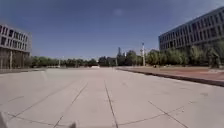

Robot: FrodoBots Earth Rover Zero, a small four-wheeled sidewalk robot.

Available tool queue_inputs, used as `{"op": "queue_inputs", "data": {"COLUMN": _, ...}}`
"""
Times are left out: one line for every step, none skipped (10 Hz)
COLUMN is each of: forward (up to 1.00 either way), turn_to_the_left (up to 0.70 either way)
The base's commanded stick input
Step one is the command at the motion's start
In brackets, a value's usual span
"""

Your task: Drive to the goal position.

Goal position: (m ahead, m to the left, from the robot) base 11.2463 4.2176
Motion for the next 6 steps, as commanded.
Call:
{"op": "queue_inputs", "data": {"forward": 0.70, "turn_to_the_left": 0.00}}
{"op": "queue_inputs", "data": {"forward": 0.70, "turn_to_the_left": 0.00}}
{"op": "queue_inputs", "data": {"forward": 0.70, "turn_to_the_left": 0.00}}
{"op": "queue_inputs", "data": {"forward": 0.70, "turn_to_the_left": 0.00}}
{"op": "queue_inputs", "data": {"forward": 0.70, "turn_to_the_left": 0.00}}
{"op": "queue_inputs", "data": {"forward": 0.70, "turn_to_the_left": 0.00}}
